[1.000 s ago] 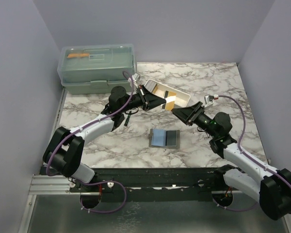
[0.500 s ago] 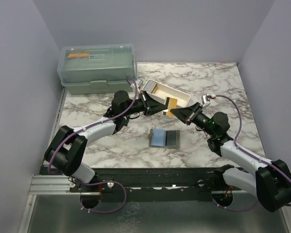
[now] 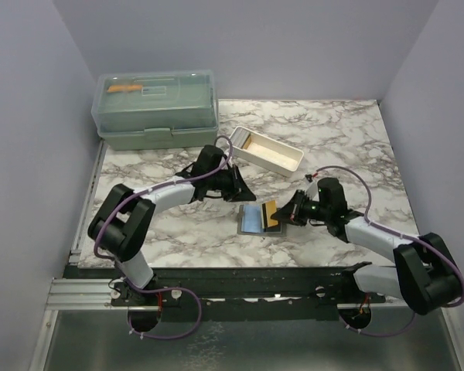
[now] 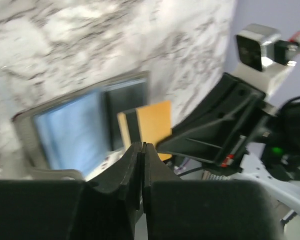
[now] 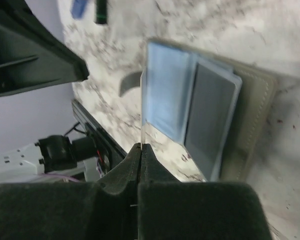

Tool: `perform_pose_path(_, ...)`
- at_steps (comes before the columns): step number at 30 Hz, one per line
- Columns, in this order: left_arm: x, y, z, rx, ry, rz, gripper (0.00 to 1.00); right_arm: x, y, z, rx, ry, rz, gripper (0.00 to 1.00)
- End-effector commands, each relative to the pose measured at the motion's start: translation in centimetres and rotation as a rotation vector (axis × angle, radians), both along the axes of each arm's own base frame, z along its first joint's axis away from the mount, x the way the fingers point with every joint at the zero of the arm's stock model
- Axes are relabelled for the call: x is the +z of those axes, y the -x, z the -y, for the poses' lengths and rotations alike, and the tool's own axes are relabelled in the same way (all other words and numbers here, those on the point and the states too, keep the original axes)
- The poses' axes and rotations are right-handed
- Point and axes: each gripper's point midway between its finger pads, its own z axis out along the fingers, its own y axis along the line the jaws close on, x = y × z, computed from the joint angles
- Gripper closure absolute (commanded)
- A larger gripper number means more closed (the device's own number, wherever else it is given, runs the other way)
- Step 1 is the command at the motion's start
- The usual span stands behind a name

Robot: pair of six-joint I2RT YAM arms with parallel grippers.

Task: Put the credit cards into the card holder
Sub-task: Insert the credit card into the card holder.

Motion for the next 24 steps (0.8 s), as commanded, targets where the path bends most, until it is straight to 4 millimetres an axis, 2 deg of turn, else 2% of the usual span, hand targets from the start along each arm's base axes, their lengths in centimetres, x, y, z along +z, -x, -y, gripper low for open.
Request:
perform_pose_path(1,-5.7,1.9,-0.7,-0.058,-0.137,-0.121,0.93,-2.0,2.6,-0.3,0.149,0.031,-0.101,1.0)
perform_pose_path(6,-8.1,2.7,-0.7,-0.079,-0.19,-0.146,0.99,-3.9,3.0,0.1,0.145,0.07,-0.159,1.0)
perform_pose_path(13,-11.3,3.0,-2.6,-0.045,-0.323,-0.163,1.0,-5.2,2.8,0.5,0.11,0.103,-0.182,1.0)
perform_pose_path(24,-12.8,2.7,-3.8,-0.012,-0.395,-0.171,1.0,-6.0,2.6,1.1,0.069,0.137,-0.199,1.0)
